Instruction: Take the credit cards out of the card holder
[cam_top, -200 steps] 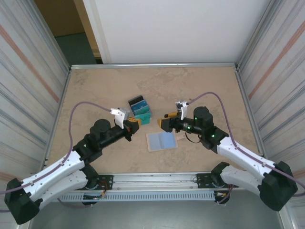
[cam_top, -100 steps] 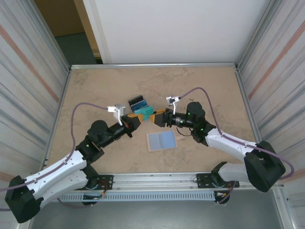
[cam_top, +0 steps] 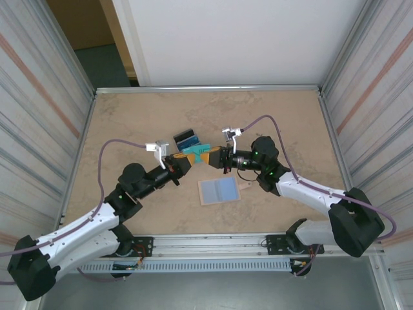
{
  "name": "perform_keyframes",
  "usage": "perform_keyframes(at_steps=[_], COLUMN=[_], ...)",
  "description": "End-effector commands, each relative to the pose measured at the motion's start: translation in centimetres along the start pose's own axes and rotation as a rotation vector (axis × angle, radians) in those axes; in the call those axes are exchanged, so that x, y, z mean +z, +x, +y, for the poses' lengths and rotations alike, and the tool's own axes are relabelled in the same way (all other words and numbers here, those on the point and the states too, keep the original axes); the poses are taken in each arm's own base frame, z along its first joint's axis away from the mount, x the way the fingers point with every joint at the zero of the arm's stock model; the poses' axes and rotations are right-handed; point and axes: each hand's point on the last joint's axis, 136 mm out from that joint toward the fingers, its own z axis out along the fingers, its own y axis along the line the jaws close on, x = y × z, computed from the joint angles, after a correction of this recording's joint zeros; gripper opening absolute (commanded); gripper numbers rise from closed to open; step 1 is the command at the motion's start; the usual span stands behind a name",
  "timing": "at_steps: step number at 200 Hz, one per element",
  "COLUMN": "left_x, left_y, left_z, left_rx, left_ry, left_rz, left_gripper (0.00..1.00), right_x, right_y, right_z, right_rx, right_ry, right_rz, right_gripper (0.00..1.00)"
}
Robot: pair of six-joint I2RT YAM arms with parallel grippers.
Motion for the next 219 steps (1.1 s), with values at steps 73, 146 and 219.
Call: perform_keyframes(at_steps=[73, 146, 219], left_x=[-3.2, -1.4, -0.5], left_y=[-2.5, 1.2, 3.8], left_z=[-2.1, -5.7, -5.3], left_rx=[0.385, 0.489, 0.483], left_ry=[-0.075, 0.202, 0.285], left_rz=[0.205, 0.576, 0.691], left_gripper=[0.56, 0.58, 0.53], right_x=[-2.3, -3.3, -3.8], right_y=[3.1, 5.0, 5.3], right_z=[2.3, 5.0, 5.3], right_rx=[-0.151, -0.198, -0.209], right_ry=[0.048, -0.042, -0.032], right_rz=[0.225, 0.335, 0.353], right_gripper=[0.00, 0.00, 0.00])
